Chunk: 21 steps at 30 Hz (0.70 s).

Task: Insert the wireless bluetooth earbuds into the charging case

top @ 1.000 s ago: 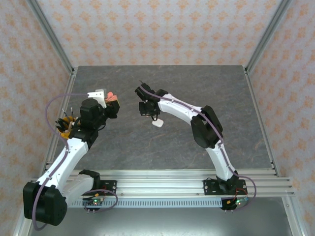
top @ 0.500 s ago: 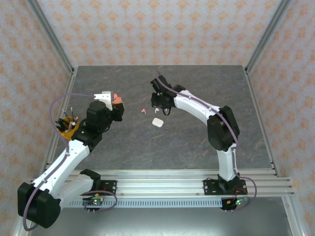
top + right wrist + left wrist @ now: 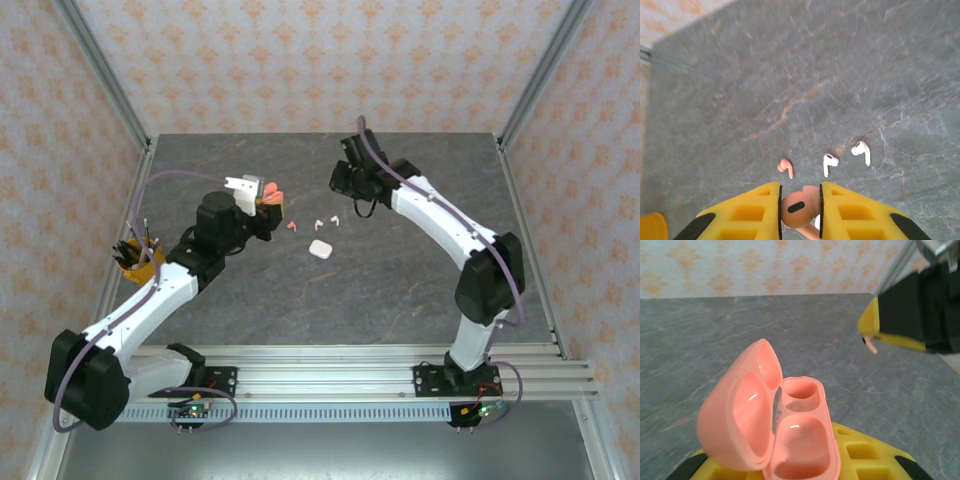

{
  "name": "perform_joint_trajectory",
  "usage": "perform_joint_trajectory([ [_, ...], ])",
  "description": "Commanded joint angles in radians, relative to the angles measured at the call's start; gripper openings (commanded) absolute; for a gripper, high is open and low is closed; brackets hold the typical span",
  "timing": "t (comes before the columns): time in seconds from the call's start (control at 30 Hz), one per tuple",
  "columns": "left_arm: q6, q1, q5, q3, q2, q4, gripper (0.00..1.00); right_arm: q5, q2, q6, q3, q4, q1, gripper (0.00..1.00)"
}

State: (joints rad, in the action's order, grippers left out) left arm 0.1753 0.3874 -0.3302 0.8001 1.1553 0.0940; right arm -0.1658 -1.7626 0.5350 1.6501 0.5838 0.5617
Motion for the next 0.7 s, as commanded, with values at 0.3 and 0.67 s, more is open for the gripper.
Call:
perform_joint_trajectory([
  [0.3,-0.289,0.194,0.036,0.281,0.218,0.124,0.00,0.034,0.205,0.039,-0.055,-0.074,-0.097,0.23],
  [0.67,-0.308,0.247,0.205,0.320,0.346,0.259,0.00,0.077,0.351,0.071,-0.128,-0.154,-0.105,0.23],
])
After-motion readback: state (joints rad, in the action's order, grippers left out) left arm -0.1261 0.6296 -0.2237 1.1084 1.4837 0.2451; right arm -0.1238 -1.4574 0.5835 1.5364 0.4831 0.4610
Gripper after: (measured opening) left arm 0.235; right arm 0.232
